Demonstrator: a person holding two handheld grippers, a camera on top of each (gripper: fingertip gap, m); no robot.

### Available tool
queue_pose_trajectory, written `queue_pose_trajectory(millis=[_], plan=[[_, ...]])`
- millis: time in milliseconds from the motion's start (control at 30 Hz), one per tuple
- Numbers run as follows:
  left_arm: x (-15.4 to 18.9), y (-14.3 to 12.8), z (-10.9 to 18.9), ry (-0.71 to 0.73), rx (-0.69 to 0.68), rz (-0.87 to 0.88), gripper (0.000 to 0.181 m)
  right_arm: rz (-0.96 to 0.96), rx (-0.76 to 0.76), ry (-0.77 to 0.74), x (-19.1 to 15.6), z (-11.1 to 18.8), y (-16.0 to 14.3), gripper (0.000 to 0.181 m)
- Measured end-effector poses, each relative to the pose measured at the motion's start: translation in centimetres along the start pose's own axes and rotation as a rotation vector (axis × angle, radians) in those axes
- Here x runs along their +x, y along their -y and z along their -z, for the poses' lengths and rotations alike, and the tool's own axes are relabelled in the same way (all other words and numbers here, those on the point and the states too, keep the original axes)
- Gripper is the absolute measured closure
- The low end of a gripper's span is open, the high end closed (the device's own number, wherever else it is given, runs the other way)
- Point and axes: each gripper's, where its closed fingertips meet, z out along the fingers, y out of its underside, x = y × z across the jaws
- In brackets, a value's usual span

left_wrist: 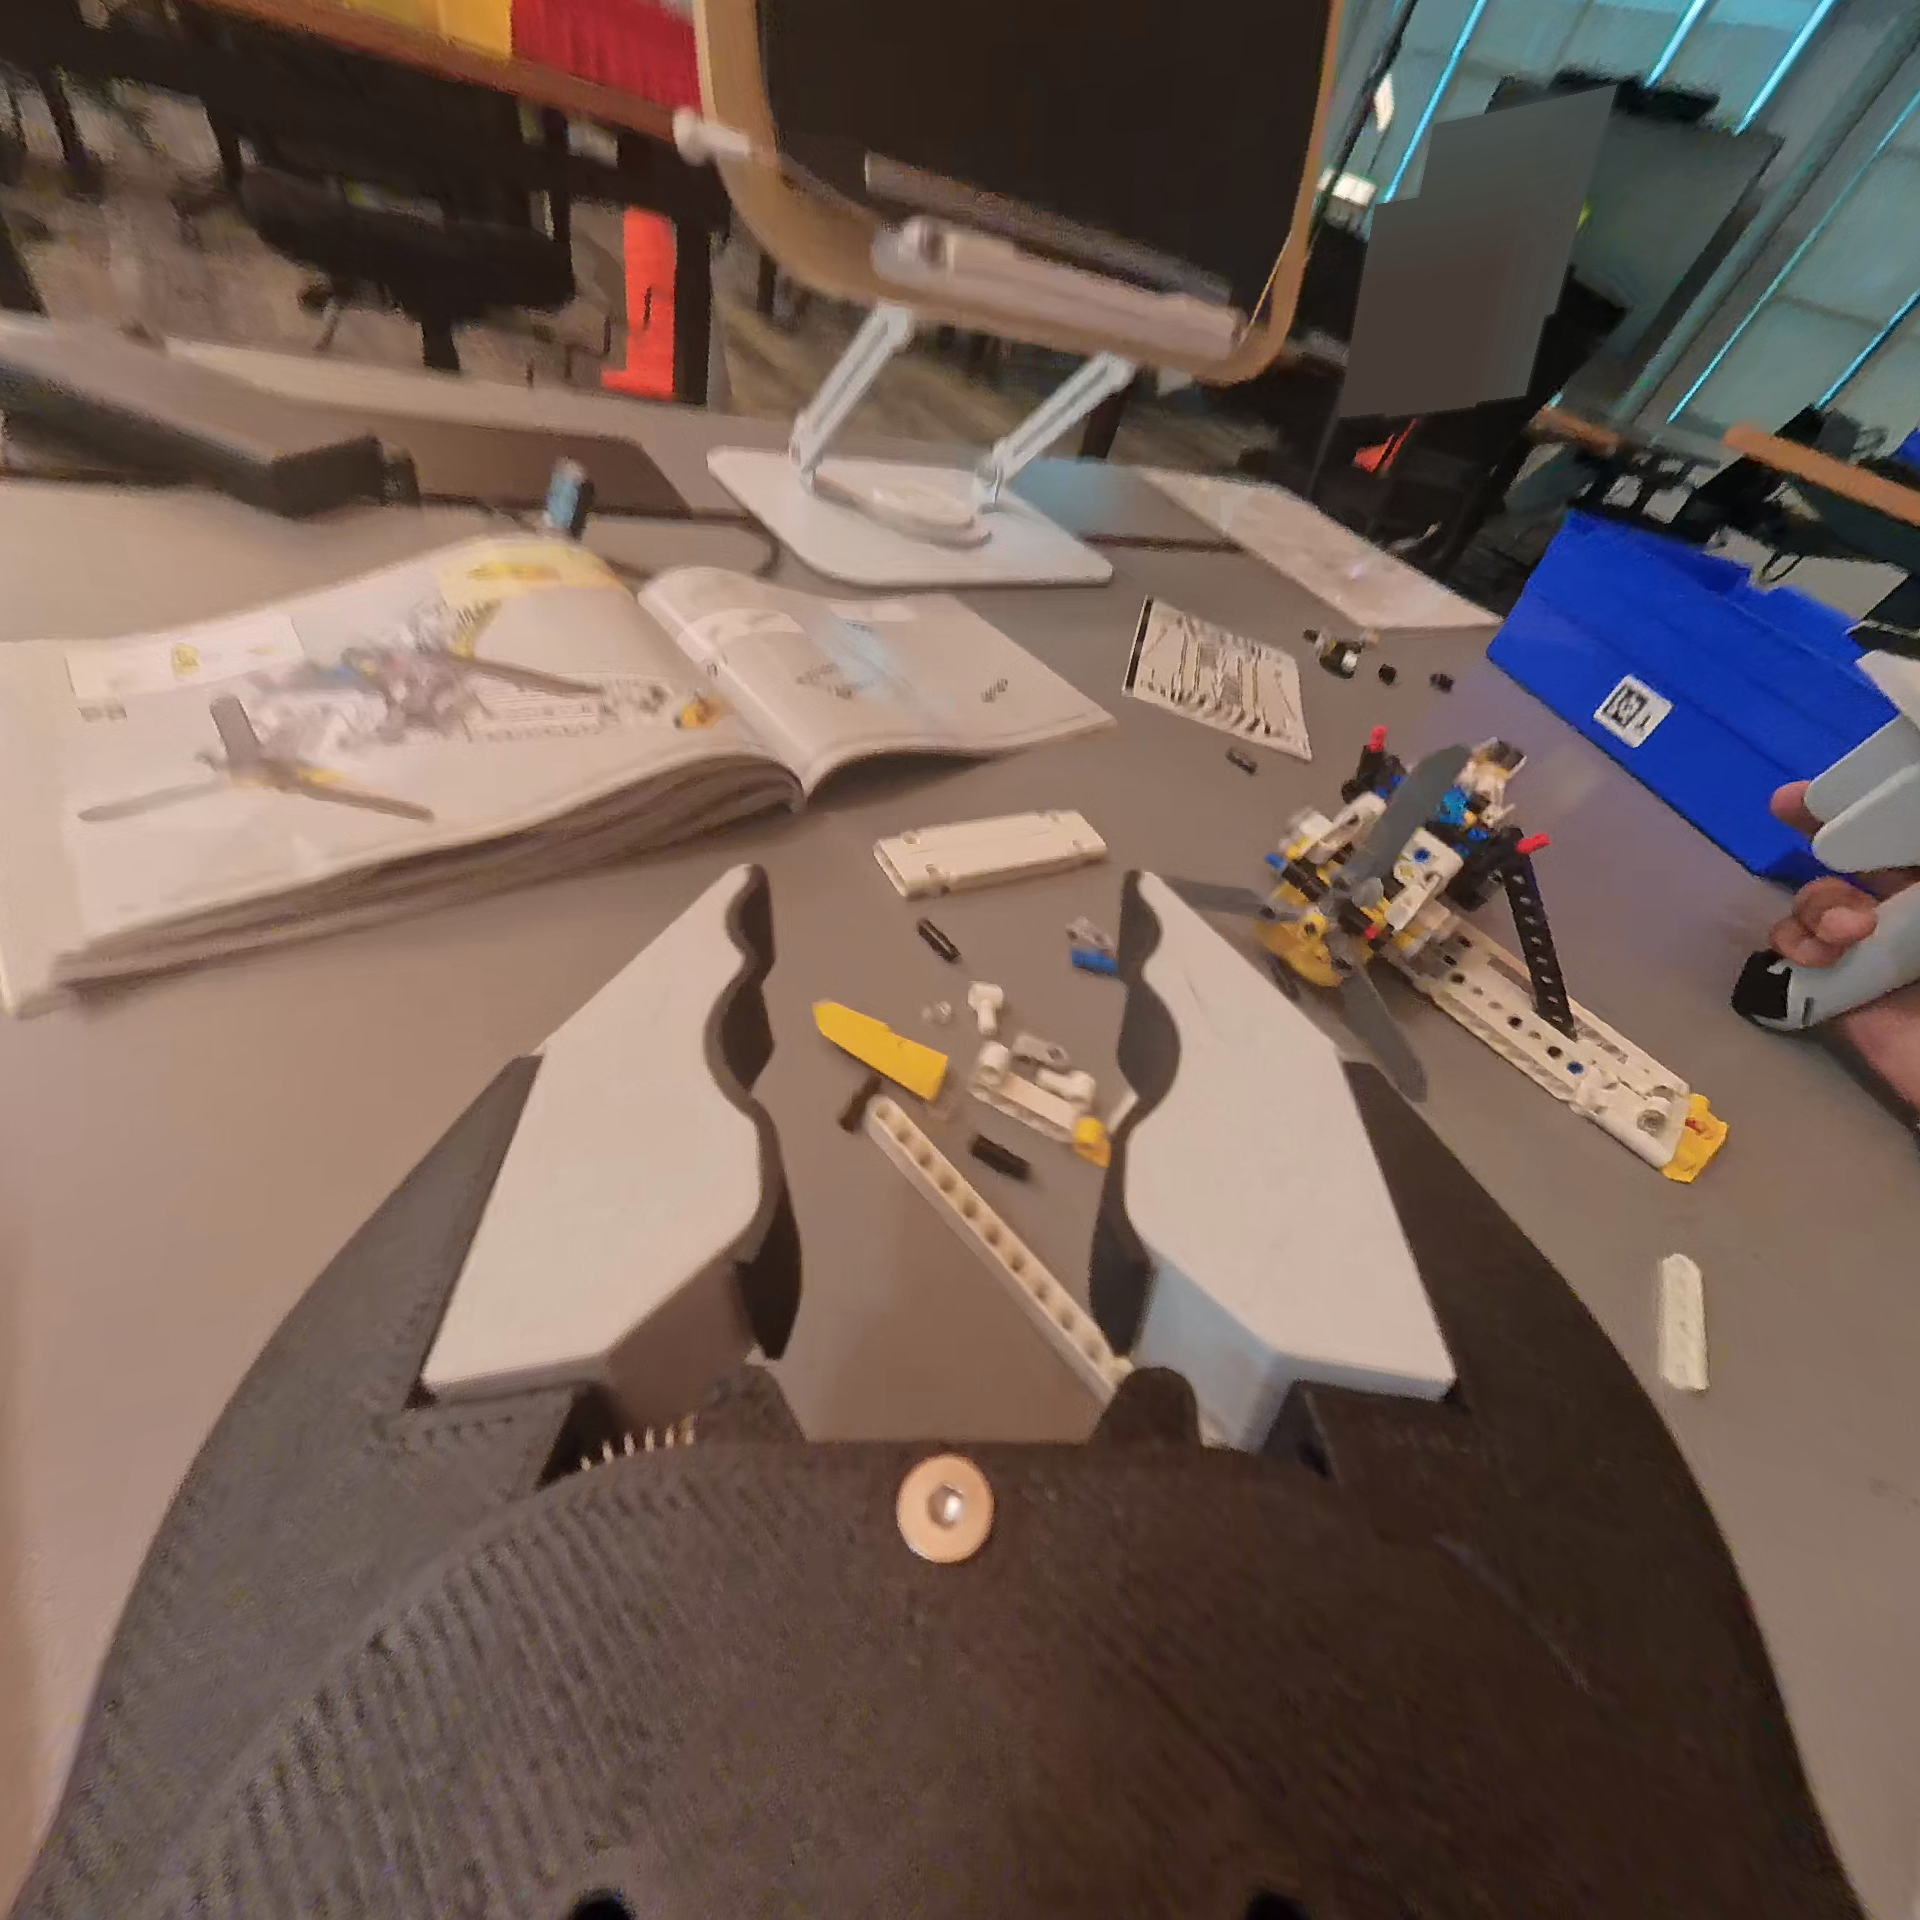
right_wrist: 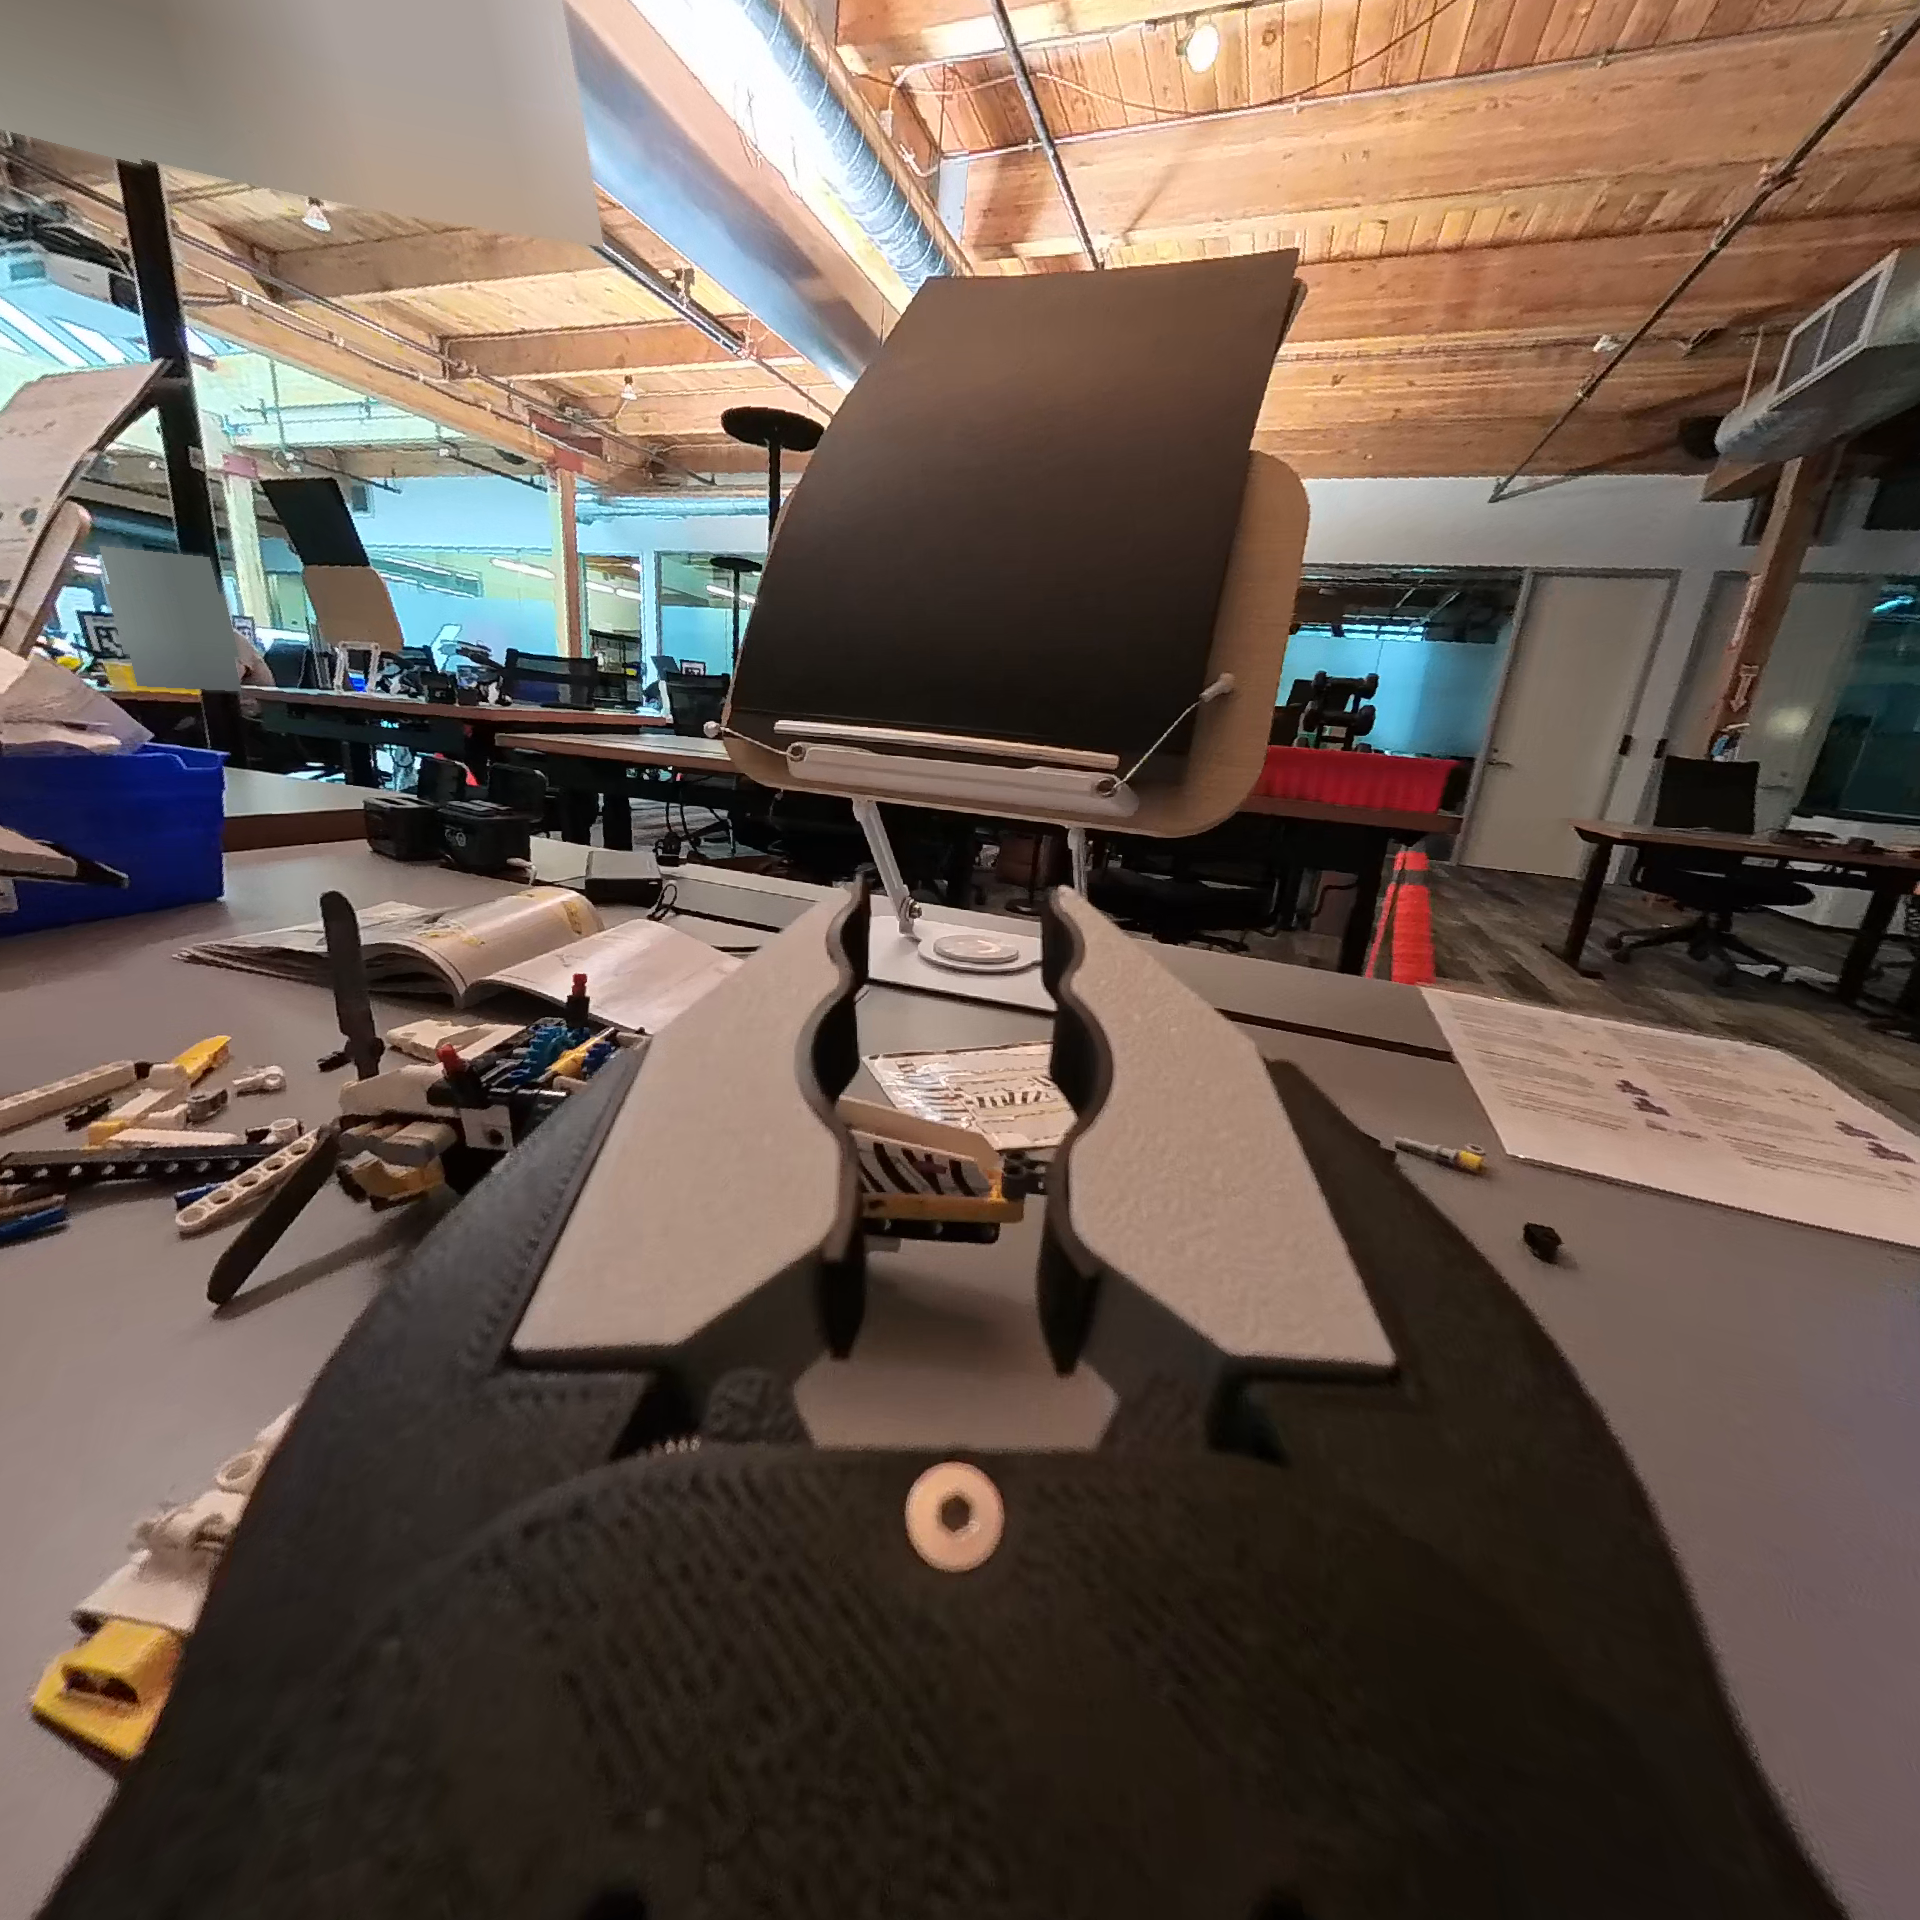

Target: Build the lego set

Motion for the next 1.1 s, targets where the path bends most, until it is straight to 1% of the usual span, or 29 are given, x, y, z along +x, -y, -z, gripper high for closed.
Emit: queue_pose_trajectory(millis=[33, 100, 167, 200, 267, 333, 400, 533, 700, 733, 767, 800, 900, 1000, 1100], plan=[[1.1, -0.5, 0.0, 0.0, -0.046, 0.022, 0.128, -0.006, 0.003, 0.0, 0.0, 0.1, 0.0, 0.15], [5.5, -1.2, -0.1, -0.075, -0.092, 0.001, 0.145, -0.011, 0.008, 0.003, -0.1, 0.3, 0.2, 0.15], [9.0, -2.7, -1.0, -0.098, -0.154, -0.068, 0.147, -0.007, 0.011, 0.005, -0.3, 0.5, 0.3, 0.15], [10.1, -3.9, -1.6, -0.094, -0.203, -0.113, 0.146, -0.005, 0.011, 0.005, -0.3, 0.6, 0.4, 0.15], [11.2, -6.3, -3.0, -0.061, -0.317, -0.189, 0.146, -0.005, 0.011, 0.004, -0.4, 0.5, 0.4, 0.15], [11.3, -7.7, -3.9, 0.009, -0.404, -0.189, 0.144, -0.005, 0.009, 0.003, -0.5, 0.5, 0.3, 0.15], [11.6, -8.0, -4.5, 0.043, -0.422, -0.193, 0.144, -0.001, 0.006, 0.006, -0.6, 0.5, 0.3, 0.15], [10.4, -9.1, -5.3, 0.162, -0.477, -0.24, 0.145, 0.022, 0.003, 0.023, -1.2, 0.5, 0.3, 0.15], [9.5, -9.4, -5.7, 0.258, -0.507, -0.324, 0.161, 0.017, 0.011, 0.041, -1.9, 0.2, 0.4, 0.15], [9.4, -9.4, -5.7, 0.27, -0.514, -0.343, 0.166, 0.008, 0.015, 0.041, -2.0, 0.1, 0.4, 0.15], [9.4, -9.6, -5.6, 0.268, -0.529, -0.351, 0.175, -0.004, 0.021, 0.04, -1.9, 0.1, 0.4, 0.15], [9.4, -9.8, -5.7, 0.263, -0.533, -0.347, 0.176, -0.019, 0.026, 0.038, -1.9, 0.0, 0.4, 0.15], [9.5, -9.7, -5.4, 0.241, -0.537, -0.323, 0.176, -0.062, 0.044, 0.029, -1.7, -0.3, 0.5, 0.151], [9.9, -8.7, -4.9, 0.206, -0.498, -0.309, 0.176, -0.094, 0.056, 0.022, -1.7, -0.6, 0.5, 0.151], [11.7, -7.7, -4.1, 0.11, -0.481, -0.292, 0.176, -0.095, 0.057, 0.023, -1.8, -0.9, 0.1, 0.152]])
